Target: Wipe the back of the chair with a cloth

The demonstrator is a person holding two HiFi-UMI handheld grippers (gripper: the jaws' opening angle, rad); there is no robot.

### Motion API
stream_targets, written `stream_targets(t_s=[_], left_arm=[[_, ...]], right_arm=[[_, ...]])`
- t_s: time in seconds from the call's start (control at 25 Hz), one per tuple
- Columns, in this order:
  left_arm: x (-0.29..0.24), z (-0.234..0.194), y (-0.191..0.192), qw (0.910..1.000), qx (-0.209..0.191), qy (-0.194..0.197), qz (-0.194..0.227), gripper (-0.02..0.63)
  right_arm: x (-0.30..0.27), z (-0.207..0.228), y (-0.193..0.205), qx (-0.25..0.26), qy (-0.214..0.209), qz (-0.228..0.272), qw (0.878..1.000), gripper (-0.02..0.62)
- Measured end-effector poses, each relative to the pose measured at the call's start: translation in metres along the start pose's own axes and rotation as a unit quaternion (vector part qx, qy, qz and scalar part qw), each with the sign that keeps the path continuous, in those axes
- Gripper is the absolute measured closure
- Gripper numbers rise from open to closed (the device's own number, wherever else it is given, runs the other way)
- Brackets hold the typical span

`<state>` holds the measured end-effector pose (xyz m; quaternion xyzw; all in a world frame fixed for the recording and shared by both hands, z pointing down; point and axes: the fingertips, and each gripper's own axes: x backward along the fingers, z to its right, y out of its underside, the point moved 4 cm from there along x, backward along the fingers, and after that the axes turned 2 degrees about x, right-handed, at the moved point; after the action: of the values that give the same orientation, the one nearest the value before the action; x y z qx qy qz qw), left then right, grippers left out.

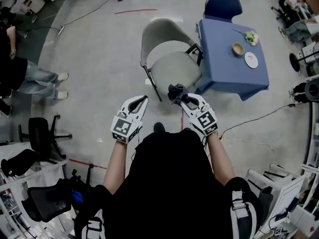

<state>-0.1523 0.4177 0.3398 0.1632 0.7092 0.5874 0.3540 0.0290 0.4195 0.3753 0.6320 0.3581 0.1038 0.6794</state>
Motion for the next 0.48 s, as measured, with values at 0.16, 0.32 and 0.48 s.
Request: stream_targets(t_s=[0.16, 0.32, 0.48], left_arm=[[-0.002, -0.016, 0.003, 0.9998, -0.004, 0.017, -0.003, 0.578], [-0.001, -0.024, 0.008, 0.9997, 0.001, 0.025, -0.007, 0.578], [-0.005, -0.034, 0.013, 0.9994, 0.006, 0.029, -0.016, 0.578]], right_arm=[[-0.011, -0.002, 0.001, -0.010, 0.016, -0.001, 1.000, 0.522], [-0.019, -0.006, 0.007, -0.019, 0.022, -0.011, 0.999, 0.522], [-0.028, 0.000, 0.005, -0.023, 0.023, -0.015, 0.999, 0.522]])
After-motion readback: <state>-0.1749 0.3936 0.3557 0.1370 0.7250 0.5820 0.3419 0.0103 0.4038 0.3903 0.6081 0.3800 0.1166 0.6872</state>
